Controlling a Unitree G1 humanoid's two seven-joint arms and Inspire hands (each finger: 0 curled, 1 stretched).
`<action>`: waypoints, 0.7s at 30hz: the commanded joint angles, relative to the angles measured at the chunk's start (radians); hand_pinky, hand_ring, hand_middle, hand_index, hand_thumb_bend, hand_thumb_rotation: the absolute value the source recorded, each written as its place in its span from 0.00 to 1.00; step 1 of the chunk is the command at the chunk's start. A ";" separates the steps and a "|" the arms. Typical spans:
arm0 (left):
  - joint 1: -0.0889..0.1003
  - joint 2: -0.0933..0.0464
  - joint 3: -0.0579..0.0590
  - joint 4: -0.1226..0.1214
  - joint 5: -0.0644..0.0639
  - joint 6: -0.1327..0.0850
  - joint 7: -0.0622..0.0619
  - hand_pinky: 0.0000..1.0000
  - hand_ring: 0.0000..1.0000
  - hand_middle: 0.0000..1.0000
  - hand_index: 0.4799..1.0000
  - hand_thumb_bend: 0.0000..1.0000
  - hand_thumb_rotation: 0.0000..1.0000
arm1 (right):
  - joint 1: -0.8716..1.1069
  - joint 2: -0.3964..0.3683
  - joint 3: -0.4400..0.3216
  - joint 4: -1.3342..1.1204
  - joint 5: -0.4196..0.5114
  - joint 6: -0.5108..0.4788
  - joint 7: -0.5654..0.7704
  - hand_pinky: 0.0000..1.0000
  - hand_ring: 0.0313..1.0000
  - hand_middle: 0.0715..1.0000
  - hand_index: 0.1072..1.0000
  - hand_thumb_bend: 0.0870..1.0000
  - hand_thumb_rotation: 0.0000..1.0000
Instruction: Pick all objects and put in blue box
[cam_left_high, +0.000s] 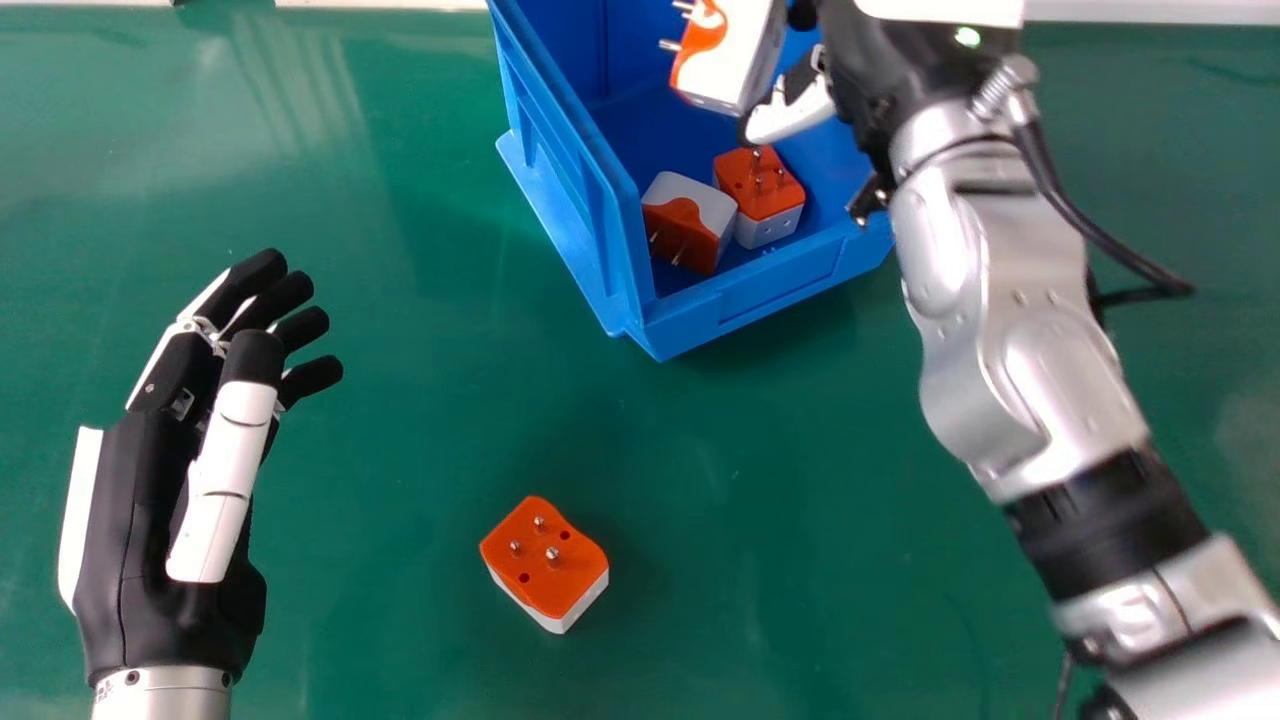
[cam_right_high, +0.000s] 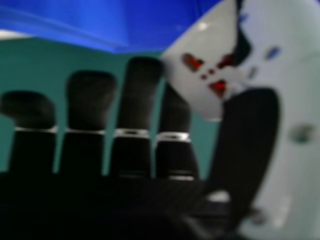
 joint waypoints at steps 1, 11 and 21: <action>0.004 0.002 -0.001 -0.029 0.010 -0.007 0.002 0.76 0.81 0.83 0.63 0.73 0.68 | -0.084 0.017 0.011 0.052 0.022 -0.013 -0.059 0.15 0.20 0.39 0.45 0.47 0.00; 0.003 0.005 0.000 -0.033 0.019 -0.009 0.009 0.77 0.81 0.83 0.63 0.70 0.69 | -0.253 0.035 0.105 0.439 0.086 -0.118 -0.222 0.15 0.21 0.40 0.45 0.47 0.00; 0.012 -0.002 0.001 -0.064 0.028 0.013 0.027 0.72 0.79 0.82 0.60 0.73 0.68 | -0.379 0.057 0.161 0.716 0.144 -0.146 -0.261 0.11 0.16 0.42 0.43 0.48 0.00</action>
